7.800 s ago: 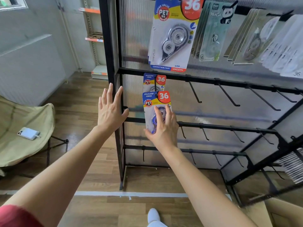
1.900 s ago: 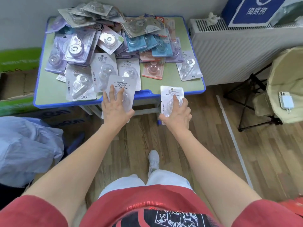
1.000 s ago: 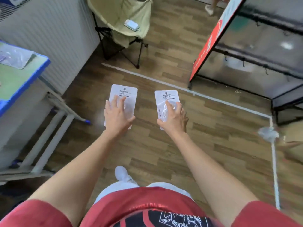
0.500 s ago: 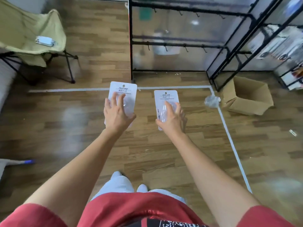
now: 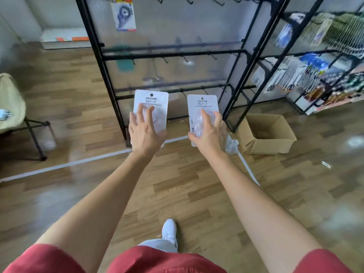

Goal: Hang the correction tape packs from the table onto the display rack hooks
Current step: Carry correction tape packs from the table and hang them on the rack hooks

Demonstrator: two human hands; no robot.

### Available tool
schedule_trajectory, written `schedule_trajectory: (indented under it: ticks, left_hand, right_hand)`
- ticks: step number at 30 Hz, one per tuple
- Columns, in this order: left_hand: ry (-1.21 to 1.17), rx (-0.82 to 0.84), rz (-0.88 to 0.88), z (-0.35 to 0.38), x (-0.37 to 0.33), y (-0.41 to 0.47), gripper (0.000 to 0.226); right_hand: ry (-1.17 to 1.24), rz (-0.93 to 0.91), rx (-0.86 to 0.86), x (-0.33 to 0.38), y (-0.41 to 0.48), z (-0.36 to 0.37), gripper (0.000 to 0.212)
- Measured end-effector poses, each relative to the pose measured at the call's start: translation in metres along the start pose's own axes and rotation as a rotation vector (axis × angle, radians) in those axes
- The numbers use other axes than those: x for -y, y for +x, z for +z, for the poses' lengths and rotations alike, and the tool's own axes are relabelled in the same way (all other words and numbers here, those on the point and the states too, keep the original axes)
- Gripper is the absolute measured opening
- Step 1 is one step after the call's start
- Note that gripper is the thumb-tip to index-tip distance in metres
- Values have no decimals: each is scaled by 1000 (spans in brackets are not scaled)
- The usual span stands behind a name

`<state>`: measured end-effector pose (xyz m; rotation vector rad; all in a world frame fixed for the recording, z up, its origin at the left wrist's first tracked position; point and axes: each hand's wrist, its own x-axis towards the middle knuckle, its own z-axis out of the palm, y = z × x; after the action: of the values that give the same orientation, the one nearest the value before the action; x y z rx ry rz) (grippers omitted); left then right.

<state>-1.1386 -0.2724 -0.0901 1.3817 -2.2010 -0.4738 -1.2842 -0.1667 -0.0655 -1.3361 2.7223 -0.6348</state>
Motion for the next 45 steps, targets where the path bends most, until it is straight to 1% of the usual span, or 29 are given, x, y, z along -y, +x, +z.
schedule_trajectory:
  ticks: [6, 10, 17, 21, 27, 34, 38, 42, 45]
  left_hand:
    - [-16, -46, 56, 7, -39, 109, 79]
    - [-37, -95, 101, 11, -66, 165, 77]
    - [-92, -229, 147, 22, -118, 253, 76]
    - [-107, -268, 164, 34, -153, 301, 78]
    - [-112, -339, 190, 49, -209, 365, 78]
    - [-164, -369, 267, 76, -258, 428, 78]
    - [-183, -384, 321, 92, -278, 464, 79]
    - [-241, -392, 305, 102, -294, 502, 79]
    - [-255, -429, 333, 110, -300, 529, 77]
  right_hand:
    - [-1, -7, -92, 4, 103, -20, 77]
    - [13, -16, -139, 2, 156, -33, 76]
    - [108, -71, -278, -8, 255, -57, 76]
    - [161, -98, -332, -22, 316, -74, 78]
    - [188, -189, -431, -47, 393, -104, 78]
    - [211, -208, -491, -79, 460, -117, 78]
    - [202, -235, -569, -92, 504, -118, 78]
    - [229, -260, -592, -96, 551, -122, 76]
    - [208, -298, -642, -99, 585, -122, 77]
